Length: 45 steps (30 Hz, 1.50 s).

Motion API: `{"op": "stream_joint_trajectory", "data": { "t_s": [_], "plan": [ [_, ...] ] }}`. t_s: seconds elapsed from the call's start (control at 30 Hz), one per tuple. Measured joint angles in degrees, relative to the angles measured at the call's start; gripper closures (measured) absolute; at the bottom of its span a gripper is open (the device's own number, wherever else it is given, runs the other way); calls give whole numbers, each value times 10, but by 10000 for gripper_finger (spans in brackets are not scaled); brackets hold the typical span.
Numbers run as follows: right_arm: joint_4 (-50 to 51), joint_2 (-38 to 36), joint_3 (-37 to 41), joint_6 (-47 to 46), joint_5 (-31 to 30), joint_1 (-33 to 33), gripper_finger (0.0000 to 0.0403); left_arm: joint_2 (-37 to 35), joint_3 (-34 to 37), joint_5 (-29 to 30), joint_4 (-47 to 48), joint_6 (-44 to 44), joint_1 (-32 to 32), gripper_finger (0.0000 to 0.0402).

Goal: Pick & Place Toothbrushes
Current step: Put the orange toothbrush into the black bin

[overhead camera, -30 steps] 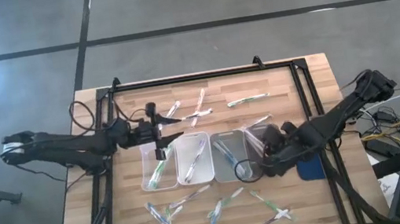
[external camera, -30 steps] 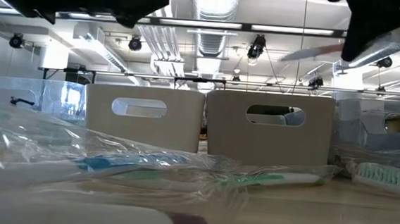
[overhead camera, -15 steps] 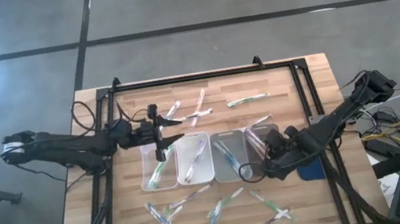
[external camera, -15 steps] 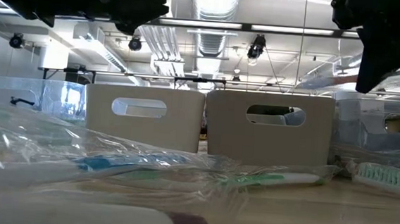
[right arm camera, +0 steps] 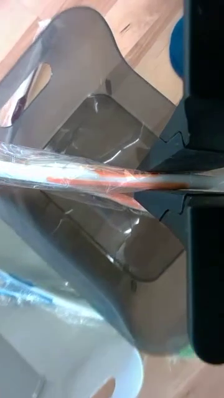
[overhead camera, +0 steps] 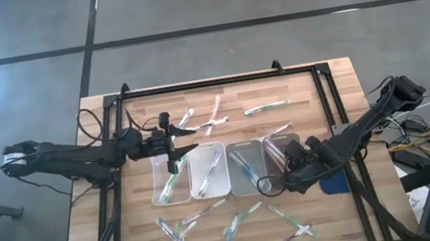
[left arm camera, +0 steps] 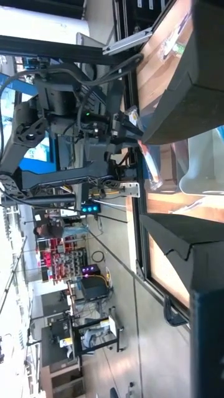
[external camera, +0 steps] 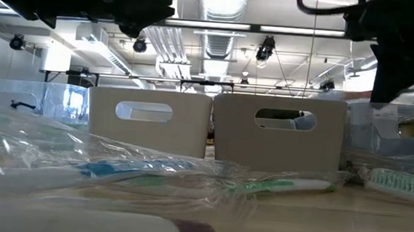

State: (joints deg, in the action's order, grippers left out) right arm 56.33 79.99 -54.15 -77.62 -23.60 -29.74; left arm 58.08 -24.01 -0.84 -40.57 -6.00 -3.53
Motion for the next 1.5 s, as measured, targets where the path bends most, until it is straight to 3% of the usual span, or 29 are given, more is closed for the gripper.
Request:
{"op": "stream_joint_trajectory", "data": {
  "t_s": [0.5, 1.5],
  "plan": [
    [-74, 0, 66, 5, -5, 15, 383, 0, 0, 0, 0, 0, 0, 211],
    [-157, 0, 118, 26, 3, 27, 383, 0, -1, 0, 4, 0, 0, 211]
  ]
}}
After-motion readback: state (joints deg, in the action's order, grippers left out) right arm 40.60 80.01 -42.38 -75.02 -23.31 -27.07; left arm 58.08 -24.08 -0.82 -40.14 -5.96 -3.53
